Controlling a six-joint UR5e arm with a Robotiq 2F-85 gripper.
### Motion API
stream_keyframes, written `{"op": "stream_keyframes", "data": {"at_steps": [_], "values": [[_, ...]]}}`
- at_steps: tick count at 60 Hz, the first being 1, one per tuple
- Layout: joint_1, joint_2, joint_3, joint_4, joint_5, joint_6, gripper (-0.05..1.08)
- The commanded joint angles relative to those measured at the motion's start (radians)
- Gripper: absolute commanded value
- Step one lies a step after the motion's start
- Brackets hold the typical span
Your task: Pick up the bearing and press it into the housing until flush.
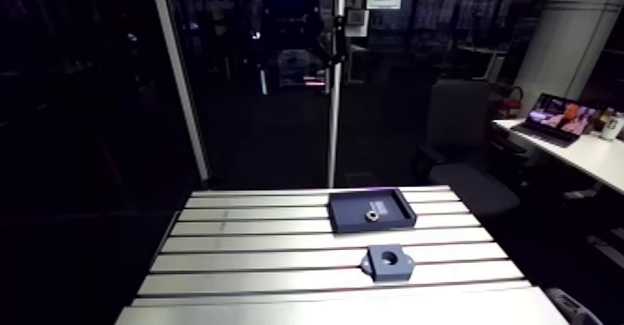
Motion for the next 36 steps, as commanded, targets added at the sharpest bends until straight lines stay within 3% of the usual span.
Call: {"op": "stream_keyframes", "data": {"at_steps": [1,36], "values": [[0.020,-0.025,-0.009,0.031,0.000,-0.005,0.01],[0.010,-0.025,-0.010,0.029,-0.004,-0.004,0.01]]}}
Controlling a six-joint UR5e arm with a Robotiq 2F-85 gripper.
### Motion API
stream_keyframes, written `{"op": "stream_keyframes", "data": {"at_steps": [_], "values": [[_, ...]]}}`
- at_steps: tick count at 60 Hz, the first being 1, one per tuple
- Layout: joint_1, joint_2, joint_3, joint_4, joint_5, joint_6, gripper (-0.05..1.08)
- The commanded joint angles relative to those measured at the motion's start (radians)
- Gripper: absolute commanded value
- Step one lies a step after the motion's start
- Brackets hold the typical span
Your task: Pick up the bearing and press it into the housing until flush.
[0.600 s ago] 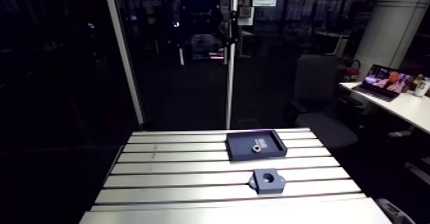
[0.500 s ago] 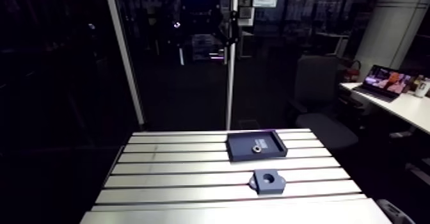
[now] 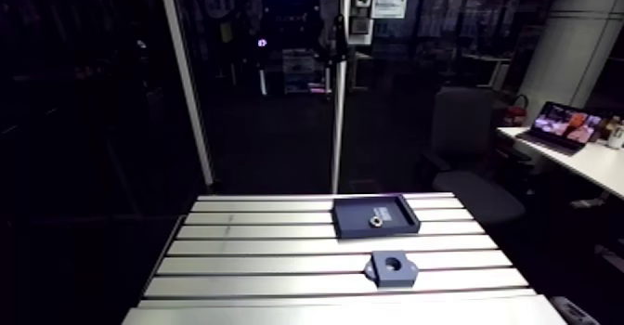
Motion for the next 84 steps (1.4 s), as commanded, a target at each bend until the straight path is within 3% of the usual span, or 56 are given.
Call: {"op": "stream_keyframes", "data": {"at_steps": [1,14,27,44,60,84], "values": [[-0.009,0.001,-0.002,-0.003,-0.005,0.000,0.01],[-0.017,0.019,0.004,-0.013,-0.005,-0.088,0.01],[-0.126,0.068,0.006,-0.098,-0.003,-0.207,0.01],[-0.150,0.162,0.009,-0.191,-0.003,-0.278,0.01],[-0.206,0.216,0.035,-0.260,0.002,-0.323,0.01],[-0.219,0.280,0.038,-0.315,0.006,-0.351,0.01]]}}
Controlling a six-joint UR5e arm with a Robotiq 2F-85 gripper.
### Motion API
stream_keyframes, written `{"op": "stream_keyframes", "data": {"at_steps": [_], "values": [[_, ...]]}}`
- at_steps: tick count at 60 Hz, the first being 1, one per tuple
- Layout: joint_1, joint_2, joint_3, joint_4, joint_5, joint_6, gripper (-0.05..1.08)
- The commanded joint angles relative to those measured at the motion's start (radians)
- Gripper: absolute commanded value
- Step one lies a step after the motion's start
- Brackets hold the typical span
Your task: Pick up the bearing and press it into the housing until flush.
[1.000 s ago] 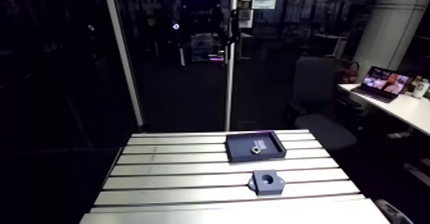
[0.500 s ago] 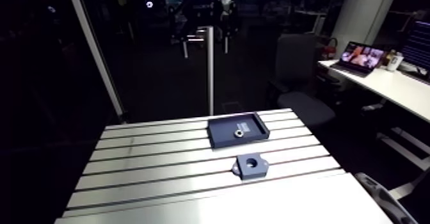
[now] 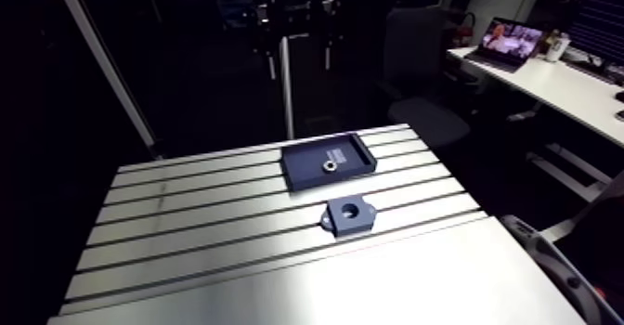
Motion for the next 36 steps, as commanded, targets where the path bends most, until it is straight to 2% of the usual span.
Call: {"op": "stream_keyframes", "data": {"at_steps": [1,22,36], "values": [[-0.010,0.035,0.013,-0.056,0.006,-0.021,0.01],[-0.023,0.081,0.035,-0.083,0.008,-0.041,0.01],[-0.042,0.095,0.076,-0.171,0.008,-0.047,0.01]]}}
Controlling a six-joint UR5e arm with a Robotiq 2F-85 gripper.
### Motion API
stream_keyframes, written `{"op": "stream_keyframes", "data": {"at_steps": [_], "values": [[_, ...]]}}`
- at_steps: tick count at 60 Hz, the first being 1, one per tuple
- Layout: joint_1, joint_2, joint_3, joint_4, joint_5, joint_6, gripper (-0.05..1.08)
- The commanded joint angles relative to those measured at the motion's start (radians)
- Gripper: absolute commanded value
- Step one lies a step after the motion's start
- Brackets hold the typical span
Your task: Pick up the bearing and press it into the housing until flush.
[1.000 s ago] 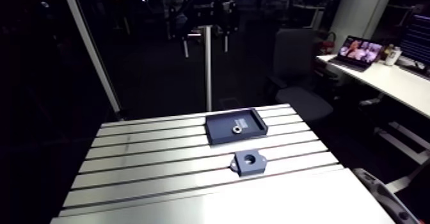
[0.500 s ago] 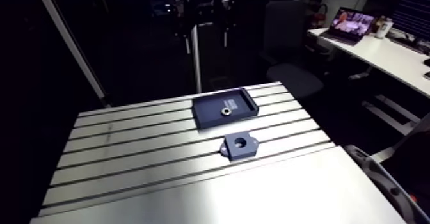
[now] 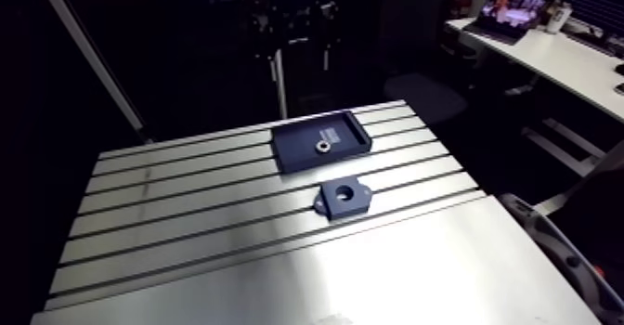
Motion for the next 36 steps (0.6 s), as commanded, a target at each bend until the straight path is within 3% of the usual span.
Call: {"op": "stream_keyframes", "data": {"at_steps": [1,36], "values": [[-0.014,0.014,0.034,-0.062,-0.001,-0.008,0.01],[-0.061,0.043,0.111,-0.156,0.000,-0.011,0.01]]}}
